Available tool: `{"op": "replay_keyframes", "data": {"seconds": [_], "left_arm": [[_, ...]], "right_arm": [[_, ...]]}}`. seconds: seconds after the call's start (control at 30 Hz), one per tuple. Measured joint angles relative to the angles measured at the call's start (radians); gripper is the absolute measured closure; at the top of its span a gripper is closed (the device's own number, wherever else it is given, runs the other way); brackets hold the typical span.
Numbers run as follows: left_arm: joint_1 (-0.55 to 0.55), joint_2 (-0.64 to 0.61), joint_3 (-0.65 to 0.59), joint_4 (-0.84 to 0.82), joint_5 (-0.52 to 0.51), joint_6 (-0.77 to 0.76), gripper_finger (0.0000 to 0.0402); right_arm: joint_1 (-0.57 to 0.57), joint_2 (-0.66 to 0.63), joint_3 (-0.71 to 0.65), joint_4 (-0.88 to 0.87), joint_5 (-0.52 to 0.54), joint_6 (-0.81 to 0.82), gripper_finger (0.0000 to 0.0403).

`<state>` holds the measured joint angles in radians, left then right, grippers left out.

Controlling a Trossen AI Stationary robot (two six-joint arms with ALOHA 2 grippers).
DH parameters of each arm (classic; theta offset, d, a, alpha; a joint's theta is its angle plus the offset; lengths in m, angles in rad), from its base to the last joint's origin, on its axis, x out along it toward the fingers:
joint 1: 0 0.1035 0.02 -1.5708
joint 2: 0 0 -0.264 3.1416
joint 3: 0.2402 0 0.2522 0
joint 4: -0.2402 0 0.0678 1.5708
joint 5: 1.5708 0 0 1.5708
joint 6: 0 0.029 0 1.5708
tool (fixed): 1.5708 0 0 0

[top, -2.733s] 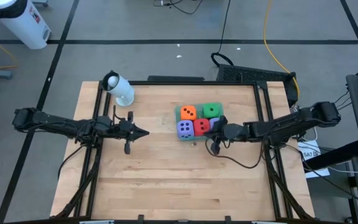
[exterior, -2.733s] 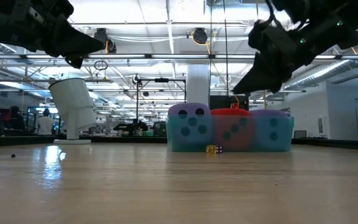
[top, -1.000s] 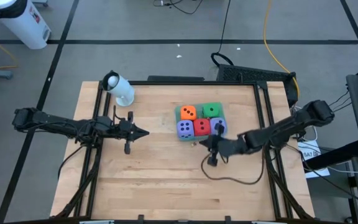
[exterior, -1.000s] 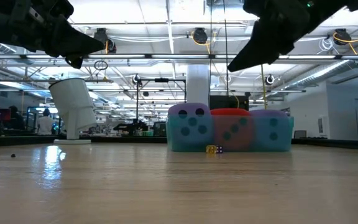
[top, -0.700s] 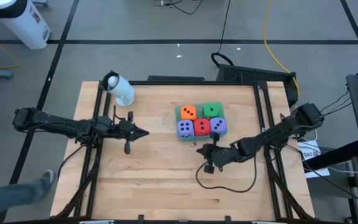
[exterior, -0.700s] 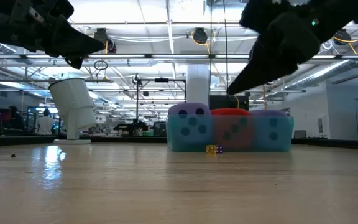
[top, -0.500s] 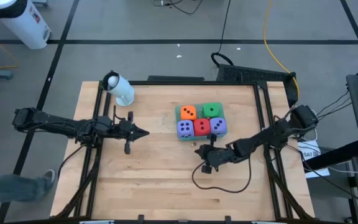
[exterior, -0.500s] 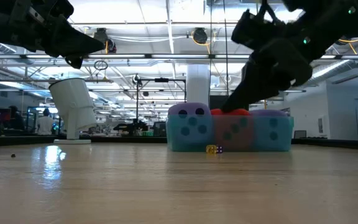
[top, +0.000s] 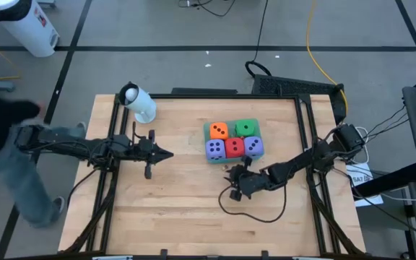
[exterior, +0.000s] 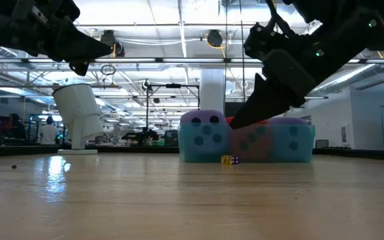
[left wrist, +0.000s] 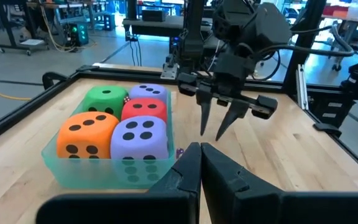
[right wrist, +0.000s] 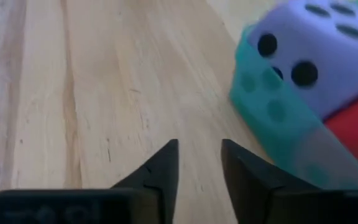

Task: Pick & Place Dice
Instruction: Put the small purple die into the blue bin

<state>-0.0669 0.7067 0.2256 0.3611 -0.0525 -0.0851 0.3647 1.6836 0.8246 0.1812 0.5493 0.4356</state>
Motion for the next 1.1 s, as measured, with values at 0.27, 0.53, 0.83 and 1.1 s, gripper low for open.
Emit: {"op": "replay_keyframes", "data": {"seconds": [0.27,0.53,0.83,1.1], "left_arm": [[-0.001,0.0,0.0,-0.005,0.003,-0.029,0.038],[-0.001,0.0,0.0,0.001,0.008,-0.042,0.038],[-0.008,0.0,0.0,-0.002,0.01,-0.055,0.038],[-0.008,0.0,0.0,0.007,0.01,-0.054,0.038]], "right_arm": [[0.015,0.073,-0.002,-0.056,0.03,0.153,0.0244],[0.005,0.191,0.0,0.039,0.136,0.231,0.0244],[-0.024,0.193,-0.001,0.023,0.213,0.235,0.0245],[-0.064,0.193,-0.001,0.034,0.176,0.103,0.0245]]}}
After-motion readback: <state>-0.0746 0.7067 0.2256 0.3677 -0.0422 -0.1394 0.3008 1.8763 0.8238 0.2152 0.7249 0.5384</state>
